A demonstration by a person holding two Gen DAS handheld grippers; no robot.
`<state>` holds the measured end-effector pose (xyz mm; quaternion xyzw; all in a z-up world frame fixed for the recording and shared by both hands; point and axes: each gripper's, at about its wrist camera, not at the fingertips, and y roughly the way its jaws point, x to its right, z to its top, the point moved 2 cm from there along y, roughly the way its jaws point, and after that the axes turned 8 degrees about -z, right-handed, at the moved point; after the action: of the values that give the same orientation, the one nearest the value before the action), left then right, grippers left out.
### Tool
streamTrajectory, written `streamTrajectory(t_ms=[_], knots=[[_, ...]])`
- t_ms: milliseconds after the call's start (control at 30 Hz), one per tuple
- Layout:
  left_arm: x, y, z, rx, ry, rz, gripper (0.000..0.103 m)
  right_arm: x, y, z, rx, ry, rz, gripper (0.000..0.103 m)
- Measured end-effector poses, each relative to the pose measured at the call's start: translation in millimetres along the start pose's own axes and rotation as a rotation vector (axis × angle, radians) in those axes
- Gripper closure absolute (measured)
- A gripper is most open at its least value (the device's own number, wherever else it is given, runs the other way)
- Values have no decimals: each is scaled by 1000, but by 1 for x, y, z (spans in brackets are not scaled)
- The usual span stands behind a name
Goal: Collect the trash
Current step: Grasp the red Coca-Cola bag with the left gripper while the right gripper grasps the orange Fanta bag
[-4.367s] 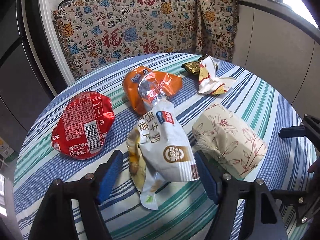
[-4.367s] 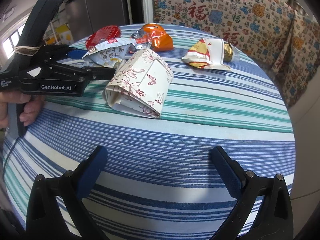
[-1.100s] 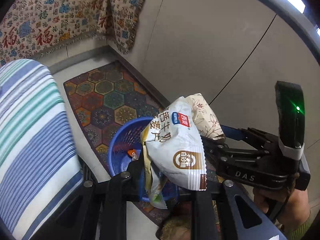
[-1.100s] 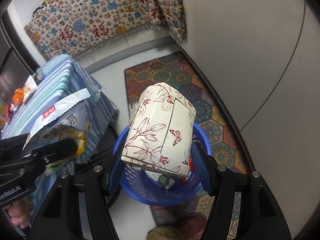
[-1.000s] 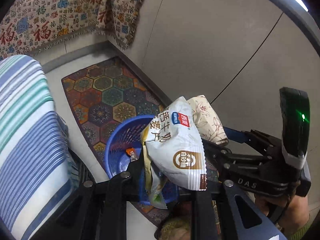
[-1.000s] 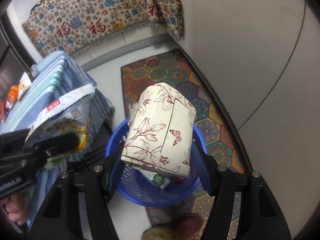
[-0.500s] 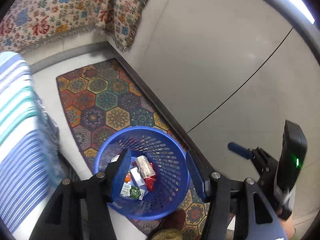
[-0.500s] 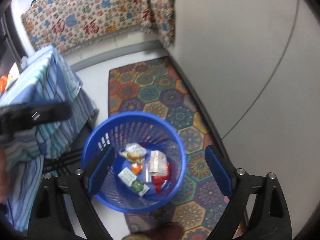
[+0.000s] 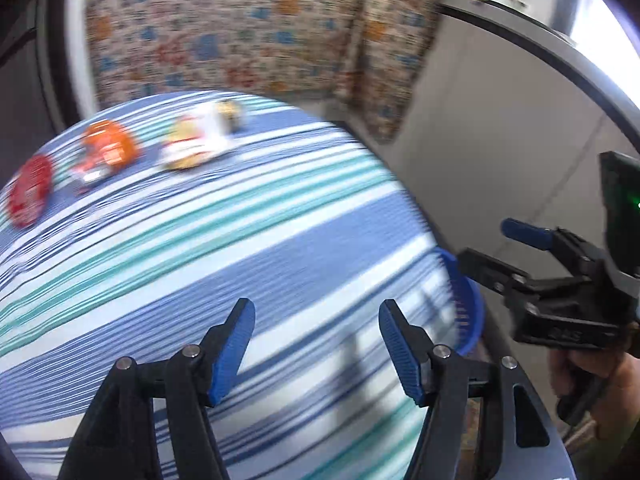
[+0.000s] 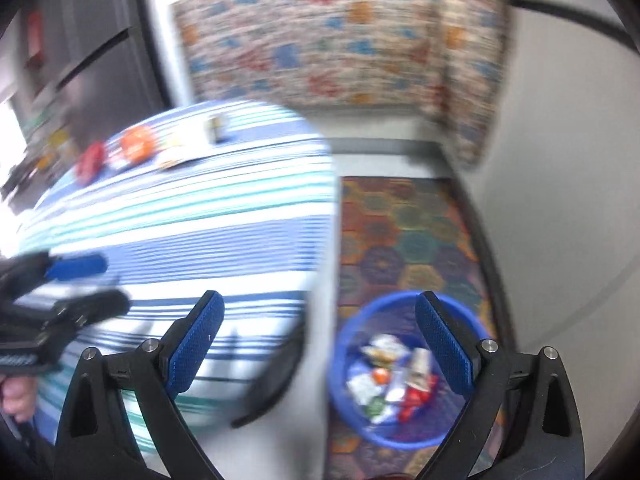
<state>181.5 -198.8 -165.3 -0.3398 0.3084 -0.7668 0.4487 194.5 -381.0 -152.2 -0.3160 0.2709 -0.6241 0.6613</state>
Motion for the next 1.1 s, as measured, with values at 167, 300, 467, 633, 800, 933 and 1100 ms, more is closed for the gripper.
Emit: streamTrajectory(t_ms=[167,300,467,633,800,933,1100], knots=[[-82,-26,-15,18,-87,181,37,-87,9,9,-8,-143,108,6],[-147,-43,-20,39,-192,262,37,-138,18,11,-13,-227,149,6],[-199,-59,-18,34,-222,345,36,-171,33,17,-36,-249,186,6],[-230,-62,-10,43,-202,348,15,-192,48,26,-60,-237,221,6],[-255,-60,0,44,-202,346,7,-175,63,46,-65,-150,157,6],[-273,-54,15,41,-182,322,6,-163,72,68,-42,-96,147,6],[-287,-41,34,29,-122,281,7,-185,81,94,15,-117,203,1]])
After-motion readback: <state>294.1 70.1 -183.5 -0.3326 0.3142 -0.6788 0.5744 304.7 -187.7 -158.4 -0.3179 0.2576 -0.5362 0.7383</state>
